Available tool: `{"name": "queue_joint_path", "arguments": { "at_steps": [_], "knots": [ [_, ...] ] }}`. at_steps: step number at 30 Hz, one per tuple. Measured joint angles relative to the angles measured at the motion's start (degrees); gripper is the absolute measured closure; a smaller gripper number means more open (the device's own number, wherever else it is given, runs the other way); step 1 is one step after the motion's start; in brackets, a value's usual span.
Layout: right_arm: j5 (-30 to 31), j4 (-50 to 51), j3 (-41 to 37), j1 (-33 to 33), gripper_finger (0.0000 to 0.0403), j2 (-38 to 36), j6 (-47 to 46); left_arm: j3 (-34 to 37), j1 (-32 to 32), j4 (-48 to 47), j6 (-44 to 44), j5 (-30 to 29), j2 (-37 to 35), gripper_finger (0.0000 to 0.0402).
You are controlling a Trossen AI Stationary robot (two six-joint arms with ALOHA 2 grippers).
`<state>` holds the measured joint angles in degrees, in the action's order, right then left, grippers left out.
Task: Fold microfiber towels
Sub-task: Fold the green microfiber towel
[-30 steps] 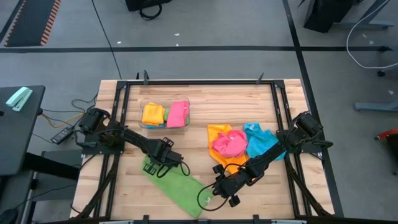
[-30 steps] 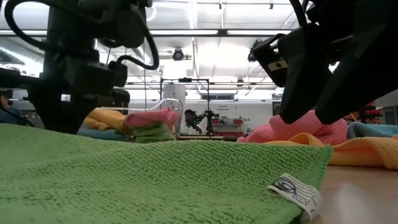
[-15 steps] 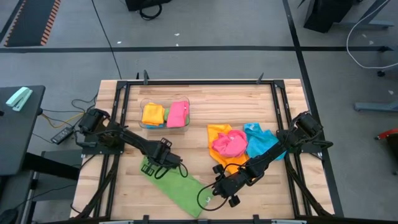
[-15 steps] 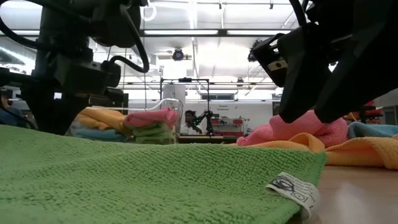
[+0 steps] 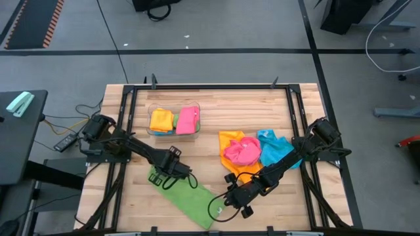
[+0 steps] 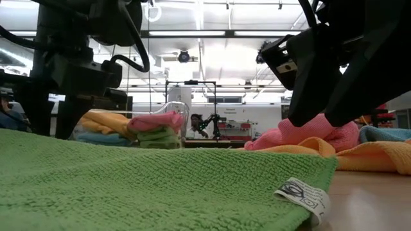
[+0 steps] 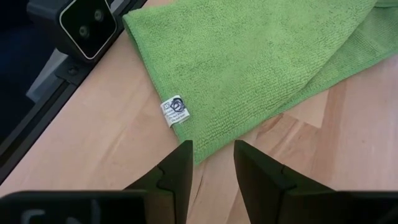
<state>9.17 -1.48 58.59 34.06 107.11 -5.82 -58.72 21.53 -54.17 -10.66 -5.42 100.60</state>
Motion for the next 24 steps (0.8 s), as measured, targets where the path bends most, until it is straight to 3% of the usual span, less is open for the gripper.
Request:
{"name": "queue_joint_path", "arguments": {
  "at_steps": [5,15,24],
  "knots": [
    [0.00,0.00,0.00,0.00,0.0277,0.00,-0.23,0.00,0.84,0.15,2.97,-6.08,0.00,0.0346],
    [0.00,0.00,0.00,0.00,0.0277,0.00,-0.23,-0.01,3.48,-0.03,10.47,-6.40,-0.09,0.0390],
    [0.00,-0.10,0.00,-0.31,0.0277,0.00,1.82,-0.02,3.58,0.24,21.00,-6.37,-0.09,0.0359]
  ]
}}
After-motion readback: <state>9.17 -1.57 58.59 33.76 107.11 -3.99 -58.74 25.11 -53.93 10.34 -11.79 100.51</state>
